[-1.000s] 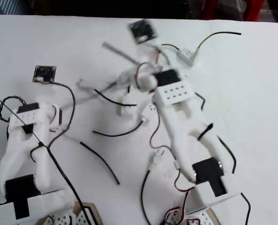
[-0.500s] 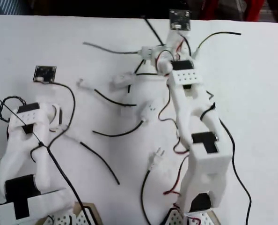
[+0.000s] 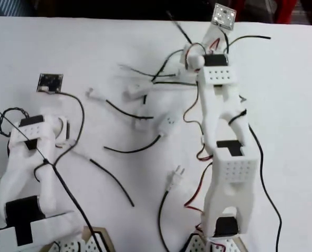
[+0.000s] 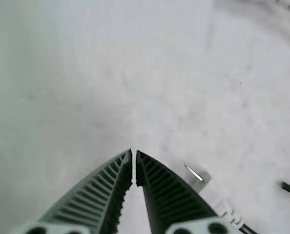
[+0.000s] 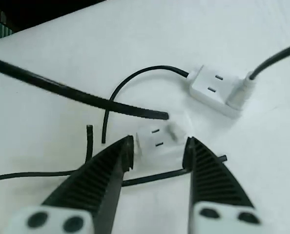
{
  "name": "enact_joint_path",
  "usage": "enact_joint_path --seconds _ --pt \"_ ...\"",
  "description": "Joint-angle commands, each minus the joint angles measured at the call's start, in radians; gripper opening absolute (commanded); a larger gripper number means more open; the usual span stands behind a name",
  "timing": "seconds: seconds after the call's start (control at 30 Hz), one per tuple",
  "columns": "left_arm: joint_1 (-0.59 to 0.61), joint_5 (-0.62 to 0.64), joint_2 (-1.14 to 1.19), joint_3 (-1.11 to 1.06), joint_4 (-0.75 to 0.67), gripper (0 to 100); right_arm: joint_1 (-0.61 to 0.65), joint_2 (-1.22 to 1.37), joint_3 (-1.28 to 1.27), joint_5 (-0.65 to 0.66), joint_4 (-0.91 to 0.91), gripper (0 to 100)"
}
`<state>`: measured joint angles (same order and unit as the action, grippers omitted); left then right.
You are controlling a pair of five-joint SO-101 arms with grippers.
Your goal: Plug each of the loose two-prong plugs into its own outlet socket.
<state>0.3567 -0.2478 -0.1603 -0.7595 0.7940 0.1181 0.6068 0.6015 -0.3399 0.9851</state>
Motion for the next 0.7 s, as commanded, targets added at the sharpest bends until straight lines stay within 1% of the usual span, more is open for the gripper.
enact_joint_path --seconds 0.0,0.2,0.3,0.37,0.5,0.67 --pt "-0.015 0.003 -0.044 -0.002 -0.017 4 0.041 -0.027 0.126 -0.006 0.159 17.0" --pt "-0.015 0.003 -0.044 -0.002 -0.017 4 0.137 -0.027 0.281 0.011 0.456 17.0" --pt "-0.015 0.003 -0.044 -0.002 -0.017 4 0.193 -0.025 0.327 0.120 0.572 17.0" --pt "-0.013 0.003 -0.044 -0.002 -0.017 4 0.229 -0.022 0.336 0.167 0.624 17.0" --pt "-0.013 0.003 -0.044 -0.002 -0.017 4 0.295 0.001 0.324 0.173 0.625 17.0" --pt "-0.012 0.003 -0.044 -0.002 -0.017 4 0.354 0.107 0.322 0.172 0.518 17.0"
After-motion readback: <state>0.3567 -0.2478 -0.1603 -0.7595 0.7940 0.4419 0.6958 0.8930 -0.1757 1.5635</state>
